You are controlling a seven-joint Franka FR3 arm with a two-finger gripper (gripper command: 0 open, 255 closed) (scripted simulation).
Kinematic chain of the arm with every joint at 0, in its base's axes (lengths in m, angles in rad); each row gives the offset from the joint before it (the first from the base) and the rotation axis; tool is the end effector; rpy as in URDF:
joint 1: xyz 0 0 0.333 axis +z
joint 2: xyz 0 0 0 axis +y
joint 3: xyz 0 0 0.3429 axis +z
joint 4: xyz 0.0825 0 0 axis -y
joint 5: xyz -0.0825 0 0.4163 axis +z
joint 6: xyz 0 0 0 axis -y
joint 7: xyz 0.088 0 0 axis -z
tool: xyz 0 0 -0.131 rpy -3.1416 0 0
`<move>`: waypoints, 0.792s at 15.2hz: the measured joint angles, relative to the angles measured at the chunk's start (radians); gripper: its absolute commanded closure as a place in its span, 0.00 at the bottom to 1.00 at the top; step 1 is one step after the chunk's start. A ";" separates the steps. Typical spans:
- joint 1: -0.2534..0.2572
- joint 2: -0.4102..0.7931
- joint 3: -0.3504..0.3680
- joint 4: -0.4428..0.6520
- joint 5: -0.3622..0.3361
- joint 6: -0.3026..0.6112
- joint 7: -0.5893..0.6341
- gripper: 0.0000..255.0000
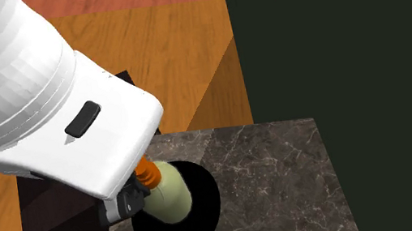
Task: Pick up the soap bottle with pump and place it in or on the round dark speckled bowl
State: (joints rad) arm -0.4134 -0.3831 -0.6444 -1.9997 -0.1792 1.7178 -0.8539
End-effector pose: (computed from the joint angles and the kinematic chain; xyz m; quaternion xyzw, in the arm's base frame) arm 0.1880 -0.4577 0.5802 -0.9968 0.0739 -0.0292 0.0015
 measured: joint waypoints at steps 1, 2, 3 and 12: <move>0.000 0.000 -0.002 -0.012 -0.001 0.013 0.000 1.00; -0.001 0.001 -0.004 -0.026 -0.001 0.027 0.001 1.00; -0.001 -0.001 -0.004 -0.035 -0.003 0.034 0.002 1.00; -0.002 -0.004 -0.004 -0.045 -0.004 0.042 0.003 0.00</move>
State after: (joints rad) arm -0.4158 -0.3868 -0.6480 -2.0447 -0.1835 1.7602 -0.8509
